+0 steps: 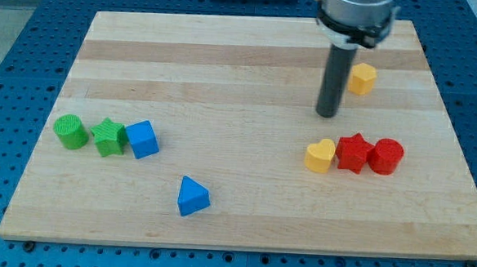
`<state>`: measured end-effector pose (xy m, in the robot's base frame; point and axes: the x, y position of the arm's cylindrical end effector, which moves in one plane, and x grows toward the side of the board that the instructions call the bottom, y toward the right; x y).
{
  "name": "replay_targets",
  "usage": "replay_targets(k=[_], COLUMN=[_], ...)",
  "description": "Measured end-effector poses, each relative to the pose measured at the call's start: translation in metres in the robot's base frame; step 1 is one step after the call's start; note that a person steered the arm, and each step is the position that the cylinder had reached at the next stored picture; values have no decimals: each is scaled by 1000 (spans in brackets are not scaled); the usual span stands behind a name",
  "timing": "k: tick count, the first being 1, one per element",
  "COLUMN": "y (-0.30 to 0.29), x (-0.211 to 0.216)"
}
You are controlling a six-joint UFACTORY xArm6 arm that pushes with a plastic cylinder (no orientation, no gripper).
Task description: Move the yellow hexagon to the top right
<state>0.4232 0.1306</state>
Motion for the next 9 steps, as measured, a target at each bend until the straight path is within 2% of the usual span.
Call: replay_targets(k=[1, 2, 5, 6, 7, 8, 9], y=[21, 29, 43, 44, 44, 60, 97], x=[-7, -54, -120, -128, -118, -67, -70])
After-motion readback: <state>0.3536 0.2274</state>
